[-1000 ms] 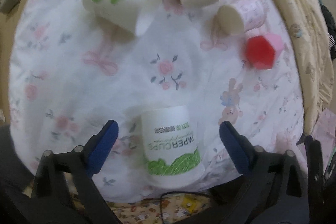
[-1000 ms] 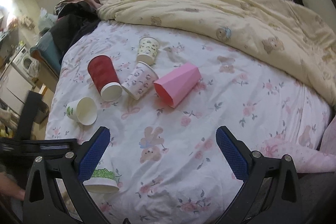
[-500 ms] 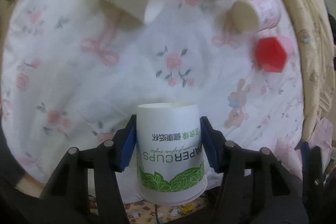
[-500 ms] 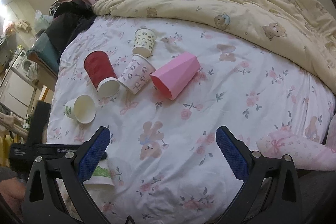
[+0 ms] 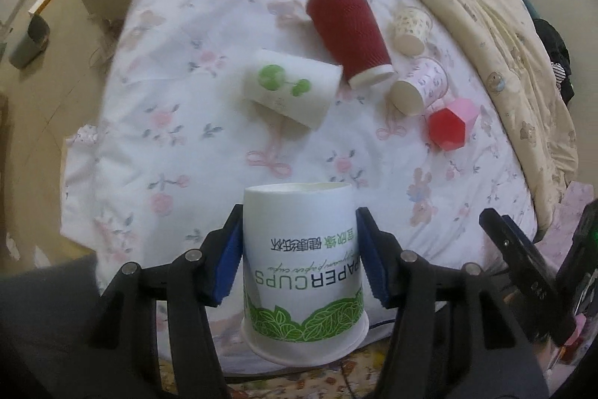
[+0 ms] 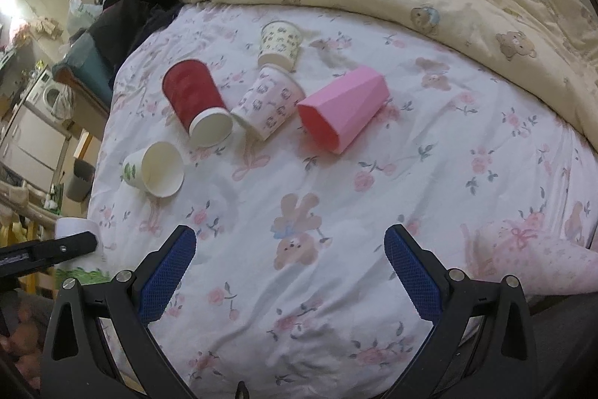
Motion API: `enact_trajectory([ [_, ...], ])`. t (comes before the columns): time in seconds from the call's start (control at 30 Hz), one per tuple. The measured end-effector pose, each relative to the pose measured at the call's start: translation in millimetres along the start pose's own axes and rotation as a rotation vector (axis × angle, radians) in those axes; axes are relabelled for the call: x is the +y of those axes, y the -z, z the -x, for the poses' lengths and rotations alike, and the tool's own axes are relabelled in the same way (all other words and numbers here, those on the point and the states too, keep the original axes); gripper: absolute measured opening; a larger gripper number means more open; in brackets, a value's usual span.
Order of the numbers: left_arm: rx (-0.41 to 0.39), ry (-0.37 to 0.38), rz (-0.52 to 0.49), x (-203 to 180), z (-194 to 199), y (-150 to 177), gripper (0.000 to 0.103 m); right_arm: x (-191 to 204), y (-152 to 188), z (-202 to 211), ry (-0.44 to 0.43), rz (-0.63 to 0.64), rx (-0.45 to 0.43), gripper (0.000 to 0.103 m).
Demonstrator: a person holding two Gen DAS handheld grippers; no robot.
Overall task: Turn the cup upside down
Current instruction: 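Rotate the left gripper to turn the cup rim-down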
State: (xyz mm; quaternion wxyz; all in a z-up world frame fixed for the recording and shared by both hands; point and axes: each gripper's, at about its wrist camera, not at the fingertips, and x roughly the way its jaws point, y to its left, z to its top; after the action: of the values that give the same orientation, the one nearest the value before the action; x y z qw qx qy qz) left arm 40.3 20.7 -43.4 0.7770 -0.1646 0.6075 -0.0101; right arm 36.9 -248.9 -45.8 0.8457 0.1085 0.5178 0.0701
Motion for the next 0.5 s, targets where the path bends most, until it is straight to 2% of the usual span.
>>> enact_trajectory([
  [0.17,-0.035,0.0,-0.012,14.1,-5.3,12.3,0.053,15.9,3.0,-4.7,-0.022,0.061,0.009,0.103],
  [0.27,-0.027,0.048,0.035,18.7,-10.3,14.1,0.053,21.8,4.9,-8.1,-0.083,0.079,0.028,0.103],
  [0.4,-0.082,0.044,-0.006,10.4,1.2,10.2,0.053,26.3,8.8,-12.6,-0.099,0.093,0.051,0.103],
  [0.5,-0.087,0.08,0.01,10.9,1.0,7.6,0.053,27.4,8.9,-14.3,-0.138,0.088,0.063,0.103],
])
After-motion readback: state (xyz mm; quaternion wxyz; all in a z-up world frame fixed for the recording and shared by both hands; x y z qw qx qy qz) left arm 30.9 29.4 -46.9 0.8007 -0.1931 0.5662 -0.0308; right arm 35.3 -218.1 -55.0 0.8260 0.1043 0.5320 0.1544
